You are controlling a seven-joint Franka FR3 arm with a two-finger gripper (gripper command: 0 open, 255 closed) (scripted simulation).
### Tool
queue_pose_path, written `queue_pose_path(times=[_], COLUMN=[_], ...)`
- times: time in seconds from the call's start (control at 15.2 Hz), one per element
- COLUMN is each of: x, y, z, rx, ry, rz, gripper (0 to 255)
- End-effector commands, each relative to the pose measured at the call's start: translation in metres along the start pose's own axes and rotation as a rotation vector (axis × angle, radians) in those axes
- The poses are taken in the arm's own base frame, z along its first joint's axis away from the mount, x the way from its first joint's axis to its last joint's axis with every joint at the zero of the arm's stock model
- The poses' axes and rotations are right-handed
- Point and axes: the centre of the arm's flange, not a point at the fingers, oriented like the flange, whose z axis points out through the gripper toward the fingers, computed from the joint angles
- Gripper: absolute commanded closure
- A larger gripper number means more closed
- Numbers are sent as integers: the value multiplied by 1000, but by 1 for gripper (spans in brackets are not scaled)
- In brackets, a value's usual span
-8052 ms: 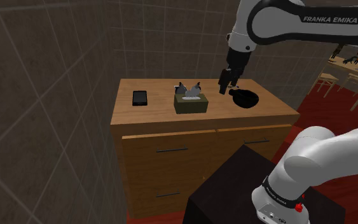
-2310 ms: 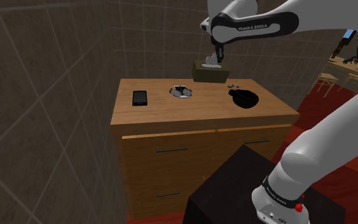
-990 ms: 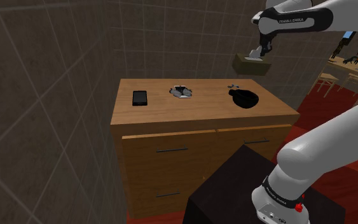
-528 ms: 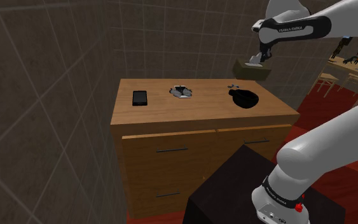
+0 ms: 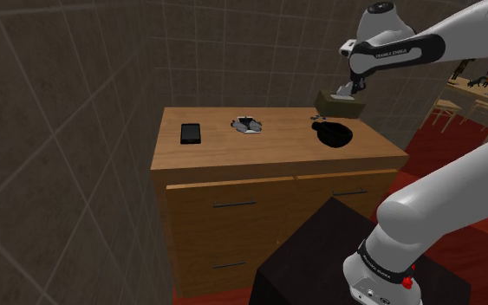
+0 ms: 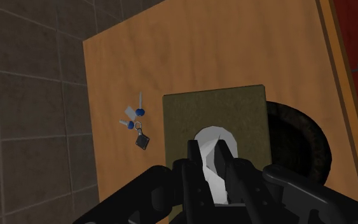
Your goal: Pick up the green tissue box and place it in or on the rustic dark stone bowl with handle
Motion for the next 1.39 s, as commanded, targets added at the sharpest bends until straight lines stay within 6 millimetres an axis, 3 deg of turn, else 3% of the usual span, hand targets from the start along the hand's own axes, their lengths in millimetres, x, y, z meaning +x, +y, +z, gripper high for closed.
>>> queue_pose_path(times=[0.0,0.46,0.92,0.99,1.32], x=[3,13,13,13,13], y=[-6,-23,-23,-23,-23], z=[9,39,39,39,39], rx=[-1,-1,-1,-1,-1], ry=[0,0,0,0,0], rz=[0,0,0,0,0], gripper=[255,255,255,0,0])
